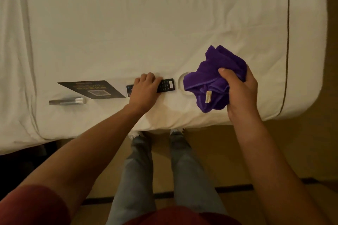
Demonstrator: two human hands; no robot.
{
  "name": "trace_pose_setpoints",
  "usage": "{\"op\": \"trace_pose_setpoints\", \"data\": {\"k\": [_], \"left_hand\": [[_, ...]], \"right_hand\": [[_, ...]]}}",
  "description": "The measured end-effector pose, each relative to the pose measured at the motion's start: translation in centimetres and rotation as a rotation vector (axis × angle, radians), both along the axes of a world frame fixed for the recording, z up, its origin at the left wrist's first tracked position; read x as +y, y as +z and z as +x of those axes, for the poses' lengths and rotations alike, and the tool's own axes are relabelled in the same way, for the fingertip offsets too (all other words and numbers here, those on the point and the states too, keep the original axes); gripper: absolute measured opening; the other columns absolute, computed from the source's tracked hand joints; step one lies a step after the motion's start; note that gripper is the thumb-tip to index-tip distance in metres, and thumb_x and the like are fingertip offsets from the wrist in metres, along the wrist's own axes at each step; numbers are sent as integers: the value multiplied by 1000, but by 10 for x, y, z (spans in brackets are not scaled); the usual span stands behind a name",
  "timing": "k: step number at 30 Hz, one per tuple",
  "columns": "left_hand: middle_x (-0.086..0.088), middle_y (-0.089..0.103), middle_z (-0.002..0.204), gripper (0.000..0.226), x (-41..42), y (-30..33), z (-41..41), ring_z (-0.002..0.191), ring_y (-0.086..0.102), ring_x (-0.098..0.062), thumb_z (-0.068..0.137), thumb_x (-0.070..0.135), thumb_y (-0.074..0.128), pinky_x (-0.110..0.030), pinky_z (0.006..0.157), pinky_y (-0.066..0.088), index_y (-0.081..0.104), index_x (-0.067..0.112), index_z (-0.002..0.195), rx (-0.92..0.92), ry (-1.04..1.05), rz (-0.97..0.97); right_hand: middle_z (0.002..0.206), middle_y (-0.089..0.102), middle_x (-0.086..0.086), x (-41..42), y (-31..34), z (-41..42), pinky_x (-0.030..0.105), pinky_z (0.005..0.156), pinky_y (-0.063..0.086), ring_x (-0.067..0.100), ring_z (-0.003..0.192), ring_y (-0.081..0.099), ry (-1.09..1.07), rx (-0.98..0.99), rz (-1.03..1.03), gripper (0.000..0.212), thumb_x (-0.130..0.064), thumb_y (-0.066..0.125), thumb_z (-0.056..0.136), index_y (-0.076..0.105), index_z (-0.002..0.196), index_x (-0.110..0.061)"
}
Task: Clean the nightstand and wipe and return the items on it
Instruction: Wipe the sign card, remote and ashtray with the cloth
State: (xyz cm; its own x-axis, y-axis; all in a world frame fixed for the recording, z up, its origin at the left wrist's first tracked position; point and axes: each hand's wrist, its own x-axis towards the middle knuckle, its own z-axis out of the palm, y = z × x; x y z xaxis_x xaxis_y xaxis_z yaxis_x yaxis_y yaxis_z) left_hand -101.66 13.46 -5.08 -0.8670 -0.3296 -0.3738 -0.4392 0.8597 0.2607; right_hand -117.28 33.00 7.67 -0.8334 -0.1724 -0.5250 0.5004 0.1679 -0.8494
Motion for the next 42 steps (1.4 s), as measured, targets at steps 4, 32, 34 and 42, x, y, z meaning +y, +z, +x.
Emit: {"op": "trace_pose_setpoints", "data": {"k": [4,32,34,42], "left_hand": [[-13,53,130,59,-6,32,-12,118,51,-29,96,32,66,-41,100,46,46,14,149,60,222,246],[-15,70,114,49,-10,183,-36,106,71,-28,107,34,43,-41,107,50,49,-2,140,760,1303,1646],[-14,72,107,42,-13,179,-31,104,71,-28,108,35,44,-41,103,52,56,1,129,751,1276,1691],[-15,73,117,35,-7,188,-22,115,68,-23,109,27,41,-39,108,49,63,5,125,632,1001,1588]], "right_hand": [[108,78,-7,-1,5,-3,30,82,60,17,102,75,15,73,16,28,-17,76,85,73,107,-34],[126,69,2,-46,66,106,33,95,59,14,116,66,649,611,115,53,-3,80,81,66,131,-12],[118,71,-4,-41,74,91,33,90,62,8,109,69,584,517,85,48,-7,76,81,68,127,-17],[127,68,8,-112,103,24,35,87,62,19,111,69,242,868,92,47,-4,72,86,62,131,2]]}}
